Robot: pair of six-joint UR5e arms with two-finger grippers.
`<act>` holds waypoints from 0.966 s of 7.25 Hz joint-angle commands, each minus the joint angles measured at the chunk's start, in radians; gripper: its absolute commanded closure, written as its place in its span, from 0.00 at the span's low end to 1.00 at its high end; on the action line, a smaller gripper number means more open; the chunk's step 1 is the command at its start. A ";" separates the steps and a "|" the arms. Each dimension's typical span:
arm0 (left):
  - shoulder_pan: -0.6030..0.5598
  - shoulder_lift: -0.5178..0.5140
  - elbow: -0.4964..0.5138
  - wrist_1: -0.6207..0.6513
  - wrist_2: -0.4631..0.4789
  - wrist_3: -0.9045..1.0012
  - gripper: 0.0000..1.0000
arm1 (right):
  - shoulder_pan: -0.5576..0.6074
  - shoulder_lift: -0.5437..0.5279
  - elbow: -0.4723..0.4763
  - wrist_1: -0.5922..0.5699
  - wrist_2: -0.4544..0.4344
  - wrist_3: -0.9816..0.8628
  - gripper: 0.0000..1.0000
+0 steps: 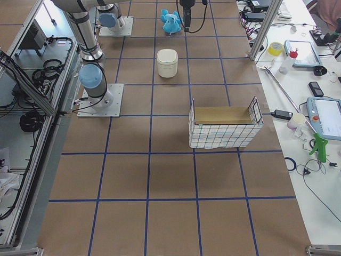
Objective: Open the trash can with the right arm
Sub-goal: 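Lower the right gripper onto the lid of the white trash can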
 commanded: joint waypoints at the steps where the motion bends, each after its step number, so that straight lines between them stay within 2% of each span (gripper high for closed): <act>1: 0.000 0.000 0.000 0.000 0.000 0.001 0.00 | 0.035 -0.001 0.081 0.035 0.006 0.069 1.00; 3: 0.000 0.000 0.000 0.000 0.000 -0.001 0.00 | 0.063 -0.001 0.183 -0.035 0.000 0.085 1.00; 6: 0.000 0.000 0.000 0.000 0.000 0.001 0.00 | 0.064 0.011 0.377 -0.223 -0.003 0.088 1.00; 7: 0.000 0.000 0.000 0.000 0.000 0.001 0.00 | 0.064 0.017 0.400 -0.231 -0.001 0.088 1.00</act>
